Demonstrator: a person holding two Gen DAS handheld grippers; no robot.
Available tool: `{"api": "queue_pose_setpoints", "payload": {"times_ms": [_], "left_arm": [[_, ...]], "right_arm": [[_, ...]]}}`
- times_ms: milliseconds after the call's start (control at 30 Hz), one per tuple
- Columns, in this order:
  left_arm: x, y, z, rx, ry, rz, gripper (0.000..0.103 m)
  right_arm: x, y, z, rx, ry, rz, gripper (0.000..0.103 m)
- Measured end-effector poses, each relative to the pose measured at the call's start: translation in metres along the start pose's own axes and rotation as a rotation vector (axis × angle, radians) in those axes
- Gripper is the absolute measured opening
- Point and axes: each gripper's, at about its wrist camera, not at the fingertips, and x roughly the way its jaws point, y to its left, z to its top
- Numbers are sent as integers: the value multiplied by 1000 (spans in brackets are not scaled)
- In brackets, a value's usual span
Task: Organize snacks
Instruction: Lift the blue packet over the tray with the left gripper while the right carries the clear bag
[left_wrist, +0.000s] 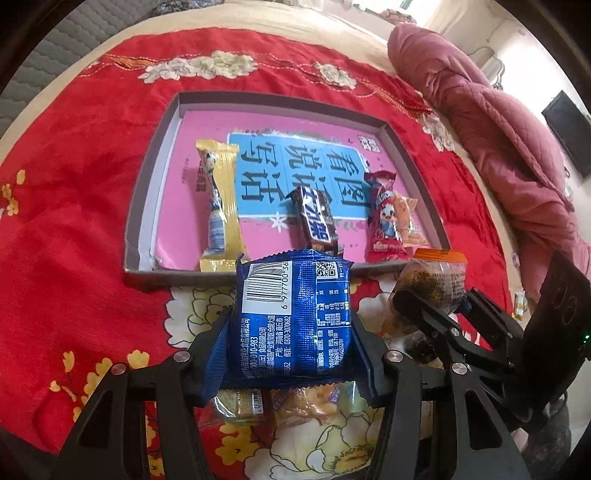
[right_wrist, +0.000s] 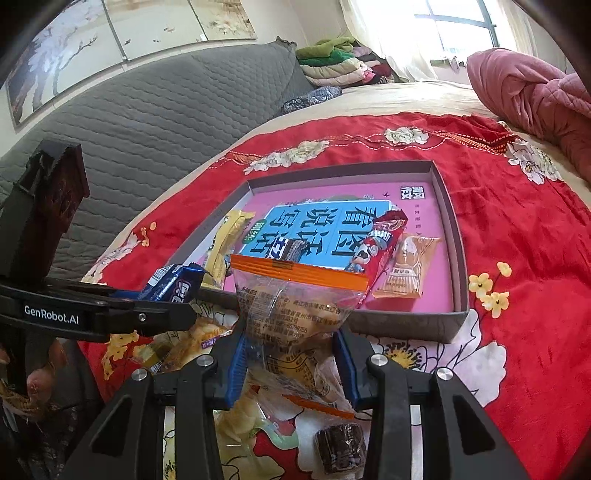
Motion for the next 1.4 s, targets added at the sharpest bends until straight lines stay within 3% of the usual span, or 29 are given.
{"api": "queue_pose_setpoints", "payload": {"times_ms": [1400], "left_arm": [[-22,-15,31,-11,-107,23,59]], "right_arm": [[-32,-19,25,59,-166,-20,42]]}}
